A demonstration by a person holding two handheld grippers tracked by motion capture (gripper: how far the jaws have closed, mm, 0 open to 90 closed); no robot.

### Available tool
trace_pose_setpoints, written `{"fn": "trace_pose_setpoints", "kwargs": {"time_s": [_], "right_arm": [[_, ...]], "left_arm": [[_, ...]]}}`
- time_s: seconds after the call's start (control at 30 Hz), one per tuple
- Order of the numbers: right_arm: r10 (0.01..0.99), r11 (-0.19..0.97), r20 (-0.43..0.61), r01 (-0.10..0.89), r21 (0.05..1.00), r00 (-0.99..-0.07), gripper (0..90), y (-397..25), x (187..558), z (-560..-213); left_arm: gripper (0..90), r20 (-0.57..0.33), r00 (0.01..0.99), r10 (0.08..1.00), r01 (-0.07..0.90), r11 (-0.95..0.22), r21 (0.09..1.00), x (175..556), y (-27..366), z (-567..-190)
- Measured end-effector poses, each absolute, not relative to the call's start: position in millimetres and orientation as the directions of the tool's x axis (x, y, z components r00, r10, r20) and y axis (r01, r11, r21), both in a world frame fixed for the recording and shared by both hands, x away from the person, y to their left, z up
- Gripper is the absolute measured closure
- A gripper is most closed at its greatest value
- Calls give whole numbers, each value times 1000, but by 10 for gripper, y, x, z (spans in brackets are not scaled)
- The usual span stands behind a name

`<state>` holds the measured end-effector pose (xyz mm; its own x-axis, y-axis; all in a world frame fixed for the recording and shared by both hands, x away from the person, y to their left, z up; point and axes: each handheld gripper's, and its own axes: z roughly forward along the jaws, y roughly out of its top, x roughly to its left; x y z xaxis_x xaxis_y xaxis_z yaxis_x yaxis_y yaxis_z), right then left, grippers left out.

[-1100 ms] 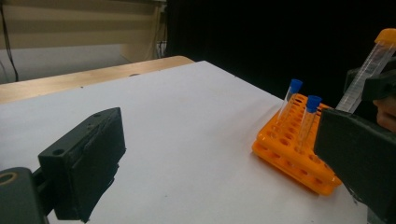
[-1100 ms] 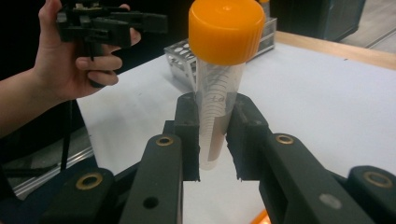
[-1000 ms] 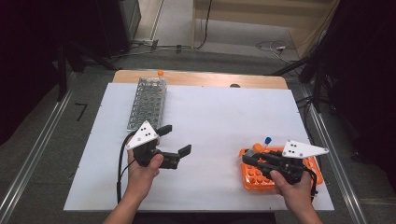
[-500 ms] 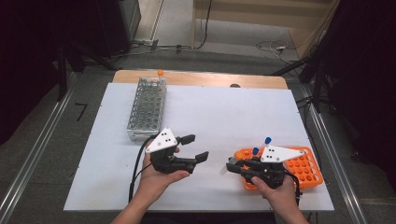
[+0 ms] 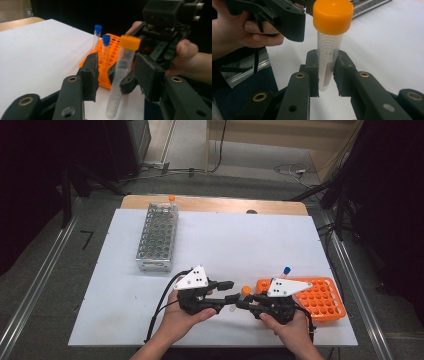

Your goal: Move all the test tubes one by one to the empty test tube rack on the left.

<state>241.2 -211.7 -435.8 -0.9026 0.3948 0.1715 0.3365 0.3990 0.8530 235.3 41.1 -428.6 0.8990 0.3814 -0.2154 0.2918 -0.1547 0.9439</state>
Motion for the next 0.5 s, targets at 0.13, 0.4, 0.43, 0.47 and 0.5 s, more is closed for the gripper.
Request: {"fn": "trace_pose_setpoints", "kwargs": {"time_s": [0.13,0.4,0.43,0.47,0.5], "right_arm": [[388,415,161,328,848,-908,727,-2073,2397,-4371],[371,425,156,317,848,-915,727,-2033,2383,-4381],[370,426,157,317,848,-916,727,-2032,2382,-4381],[369,425,158,317,848,-916,727,-2032,2382,-4381],[368,425,158,317,848,-916,727,-2033,2384,-4382]], "left_arm": [[627,-228,909,350,298,-161,941,2354,345,-4295],[682,-235,910,341,308,-179,934,2364,272,-4321],[684,-236,911,339,309,-180,934,2366,271,-4320],[686,-237,911,337,310,-181,934,2369,271,-4320],[687,-240,911,336,313,-180,933,2370,269,-4320]]}}
